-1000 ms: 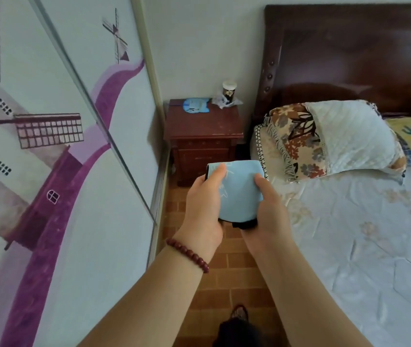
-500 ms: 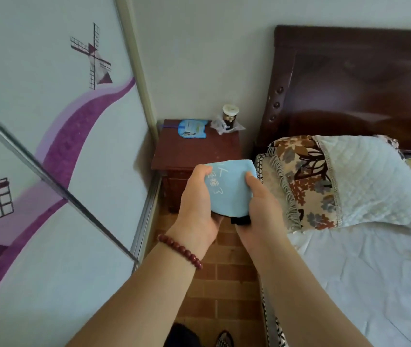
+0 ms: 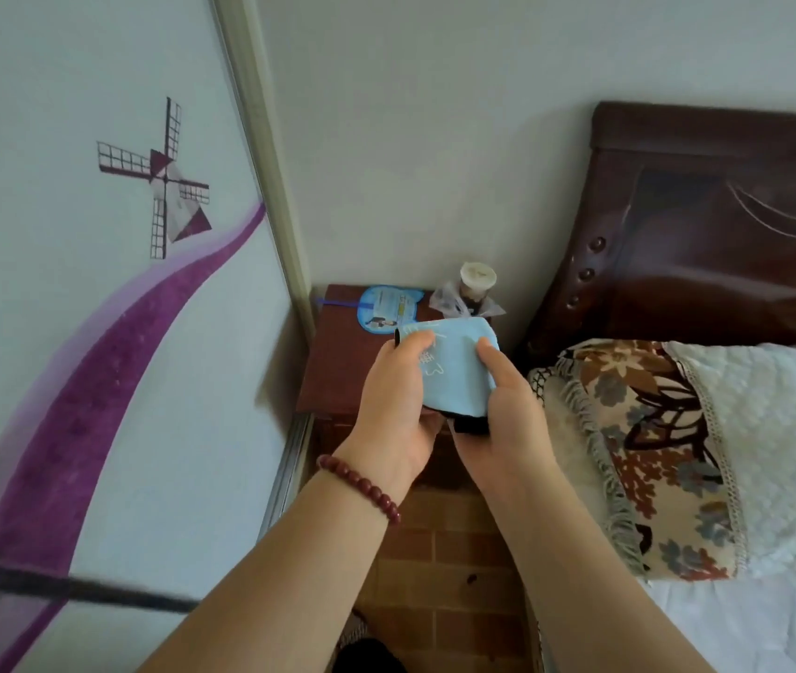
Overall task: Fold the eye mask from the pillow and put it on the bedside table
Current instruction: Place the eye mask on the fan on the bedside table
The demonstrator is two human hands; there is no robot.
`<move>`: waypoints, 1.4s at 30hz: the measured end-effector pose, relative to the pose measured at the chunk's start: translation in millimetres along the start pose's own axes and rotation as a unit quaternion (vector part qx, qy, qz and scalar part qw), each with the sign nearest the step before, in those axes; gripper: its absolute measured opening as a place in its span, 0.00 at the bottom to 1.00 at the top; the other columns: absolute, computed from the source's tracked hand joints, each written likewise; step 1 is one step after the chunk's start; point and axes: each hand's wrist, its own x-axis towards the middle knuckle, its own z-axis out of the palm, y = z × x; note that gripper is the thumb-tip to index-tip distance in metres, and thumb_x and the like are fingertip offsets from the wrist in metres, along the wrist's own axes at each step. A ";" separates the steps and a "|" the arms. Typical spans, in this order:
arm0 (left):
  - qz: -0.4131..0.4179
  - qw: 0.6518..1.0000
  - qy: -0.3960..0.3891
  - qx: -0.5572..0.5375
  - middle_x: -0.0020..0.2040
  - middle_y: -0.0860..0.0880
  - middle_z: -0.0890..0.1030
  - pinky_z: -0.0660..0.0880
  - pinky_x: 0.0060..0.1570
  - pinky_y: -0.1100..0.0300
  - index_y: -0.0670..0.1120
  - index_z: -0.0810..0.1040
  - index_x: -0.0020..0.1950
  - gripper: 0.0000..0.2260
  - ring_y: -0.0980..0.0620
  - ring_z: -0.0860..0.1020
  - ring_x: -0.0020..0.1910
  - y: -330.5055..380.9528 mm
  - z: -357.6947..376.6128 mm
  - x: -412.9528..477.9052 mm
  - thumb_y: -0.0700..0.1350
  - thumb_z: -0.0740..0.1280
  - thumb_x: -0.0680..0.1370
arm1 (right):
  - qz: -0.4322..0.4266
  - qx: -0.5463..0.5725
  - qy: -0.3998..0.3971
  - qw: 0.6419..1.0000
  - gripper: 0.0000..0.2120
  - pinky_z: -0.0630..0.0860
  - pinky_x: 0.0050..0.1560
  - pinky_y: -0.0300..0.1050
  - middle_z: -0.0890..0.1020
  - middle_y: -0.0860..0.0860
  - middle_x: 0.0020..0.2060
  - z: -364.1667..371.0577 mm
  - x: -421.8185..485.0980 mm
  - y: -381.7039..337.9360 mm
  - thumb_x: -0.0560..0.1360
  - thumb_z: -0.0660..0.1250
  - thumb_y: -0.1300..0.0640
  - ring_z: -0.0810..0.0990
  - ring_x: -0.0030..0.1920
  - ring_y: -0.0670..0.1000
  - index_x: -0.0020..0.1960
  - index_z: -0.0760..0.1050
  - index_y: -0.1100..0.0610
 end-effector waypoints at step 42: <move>0.010 0.992 0.118 0.031 0.45 0.48 0.81 0.74 0.34 0.61 0.49 0.78 0.45 0.05 0.51 0.80 0.43 128.4 62.8 378.2 0.49 0.67 0.74 | 0.015 -0.026 -0.029 0.999 0.06 0.81 0.35 0.42 0.86 0.54 0.39 151.5 384.1 -83.4 0.73 0.68 0.64 0.85 0.38 0.50 0.49 0.78 0.63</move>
